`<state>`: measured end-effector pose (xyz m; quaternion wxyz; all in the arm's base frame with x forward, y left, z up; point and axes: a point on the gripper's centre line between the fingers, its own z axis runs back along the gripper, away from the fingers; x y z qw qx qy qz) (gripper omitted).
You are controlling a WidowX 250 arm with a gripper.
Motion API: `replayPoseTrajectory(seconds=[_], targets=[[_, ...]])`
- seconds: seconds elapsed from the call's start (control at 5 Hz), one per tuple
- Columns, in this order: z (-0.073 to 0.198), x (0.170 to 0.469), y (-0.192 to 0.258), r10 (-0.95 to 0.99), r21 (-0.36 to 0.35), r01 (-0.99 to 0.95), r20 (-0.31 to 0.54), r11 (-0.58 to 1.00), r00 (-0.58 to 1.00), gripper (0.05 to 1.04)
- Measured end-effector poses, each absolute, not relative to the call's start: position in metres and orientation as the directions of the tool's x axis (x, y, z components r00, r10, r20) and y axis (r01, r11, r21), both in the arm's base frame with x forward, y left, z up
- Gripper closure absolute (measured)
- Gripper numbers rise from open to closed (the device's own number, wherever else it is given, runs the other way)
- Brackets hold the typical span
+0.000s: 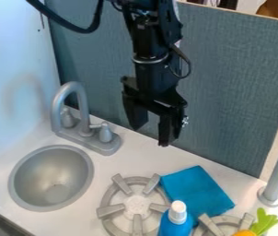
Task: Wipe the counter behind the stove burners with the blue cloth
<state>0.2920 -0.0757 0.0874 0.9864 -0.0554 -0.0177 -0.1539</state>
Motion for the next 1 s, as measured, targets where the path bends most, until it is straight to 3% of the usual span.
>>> replayPoseTrajectory(seconds=[0.2,0.6,1.0], targets=[[0.037,0.312,-0.082,-0.326,-0.061,0.322,-0.072,0.945,0.943,0.075],[-0.023,0.348,-0.128,-0.333,0.043,0.336,-0.069,0.941,0.941,0.075],[-0.071,0.358,-0.152,-0.34,0.137,0.34,-0.027,0.93,0.94,0.075]])
